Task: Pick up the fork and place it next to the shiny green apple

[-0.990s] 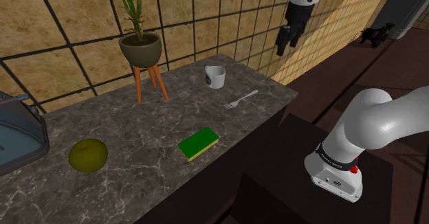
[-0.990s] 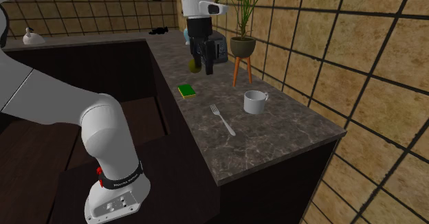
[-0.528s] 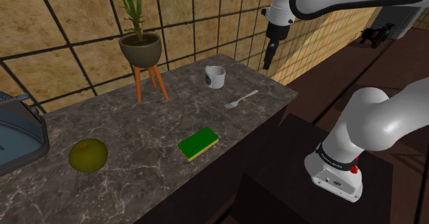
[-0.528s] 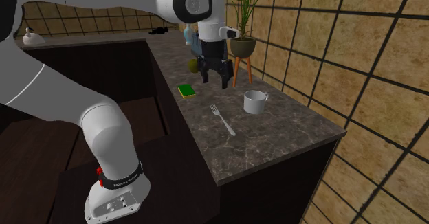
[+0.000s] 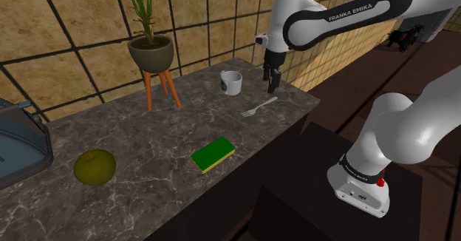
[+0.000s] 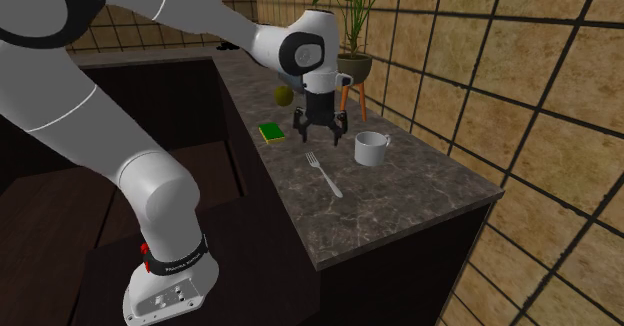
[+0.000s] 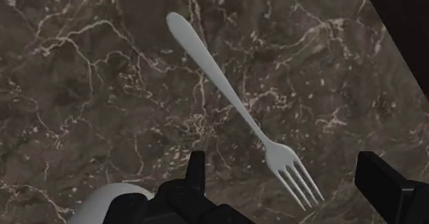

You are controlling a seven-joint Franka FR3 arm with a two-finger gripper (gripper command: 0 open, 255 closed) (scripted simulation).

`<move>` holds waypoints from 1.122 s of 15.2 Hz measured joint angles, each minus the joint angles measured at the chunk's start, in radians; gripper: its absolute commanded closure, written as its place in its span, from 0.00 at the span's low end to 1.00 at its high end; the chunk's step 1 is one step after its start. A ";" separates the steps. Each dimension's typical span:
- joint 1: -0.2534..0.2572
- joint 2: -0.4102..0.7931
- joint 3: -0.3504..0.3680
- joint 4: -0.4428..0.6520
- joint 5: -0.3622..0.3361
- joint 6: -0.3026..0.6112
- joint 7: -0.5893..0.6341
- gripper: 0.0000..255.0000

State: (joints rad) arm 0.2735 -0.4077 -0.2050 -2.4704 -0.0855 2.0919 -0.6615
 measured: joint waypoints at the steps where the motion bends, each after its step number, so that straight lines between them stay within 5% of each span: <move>1: 0.016 0.019 -0.010 -0.008 0.006 0.025 -0.057 0.00; 7: 0.113 0.168 -0.046 -0.026 0.066 0.179 -0.350 0.00; 17: 0.128 0.248 -0.051 -0.060 0.095 0.291 -0.390 0.00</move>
State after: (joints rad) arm 0.4019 -0.1596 -0.2560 -2.5309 0.0091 2.3825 -1.0511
